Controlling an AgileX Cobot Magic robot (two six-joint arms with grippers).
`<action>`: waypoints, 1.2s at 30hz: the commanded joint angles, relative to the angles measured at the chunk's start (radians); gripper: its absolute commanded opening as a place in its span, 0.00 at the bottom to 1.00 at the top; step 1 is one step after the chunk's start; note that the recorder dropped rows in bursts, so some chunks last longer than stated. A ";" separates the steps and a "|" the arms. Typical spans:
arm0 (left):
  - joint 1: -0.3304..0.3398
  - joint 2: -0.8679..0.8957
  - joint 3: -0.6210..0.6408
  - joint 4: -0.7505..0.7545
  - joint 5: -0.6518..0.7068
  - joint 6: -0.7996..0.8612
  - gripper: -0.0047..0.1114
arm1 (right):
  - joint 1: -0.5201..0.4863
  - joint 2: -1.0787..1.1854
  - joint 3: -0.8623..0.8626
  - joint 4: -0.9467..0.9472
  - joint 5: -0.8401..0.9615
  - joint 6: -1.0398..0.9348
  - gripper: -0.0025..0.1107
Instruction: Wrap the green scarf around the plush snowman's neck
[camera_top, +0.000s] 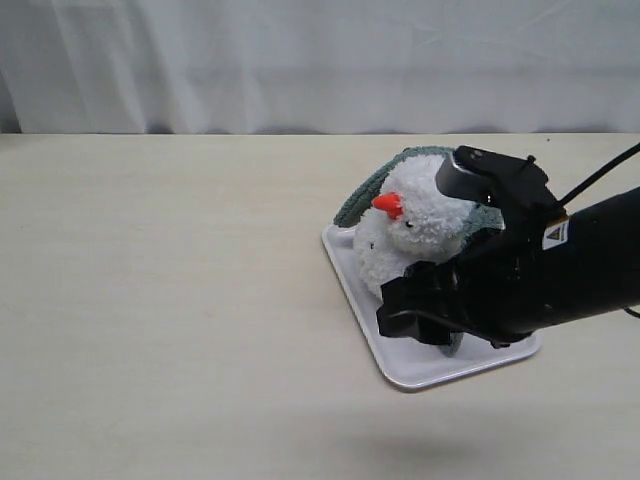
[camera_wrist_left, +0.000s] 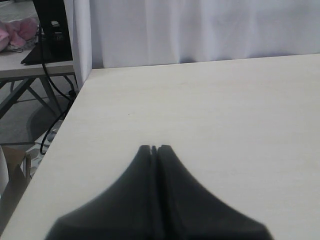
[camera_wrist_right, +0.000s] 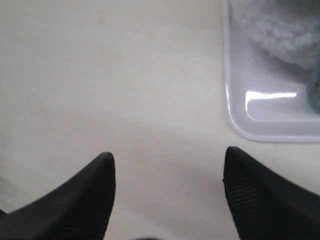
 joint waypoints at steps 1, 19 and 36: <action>-0.002 -0.002 0.002 -0.013 -0.031 0.000 0.04 | 0.002 -0.007 -0.057 0.000 -0.007 -0.081 0.44; -0.002 -0.002 0.002 -0.013 -0.031 0.000 0.04 | -0.156 0.039 -0.125 -0.811 -0.173 0.577 0.06; -0.002 -0.002 0.002 -0.013 -0.031 0.000 0.04 | -0.164 0.294 -0.125 -0.850 -0.253 0.575 0.06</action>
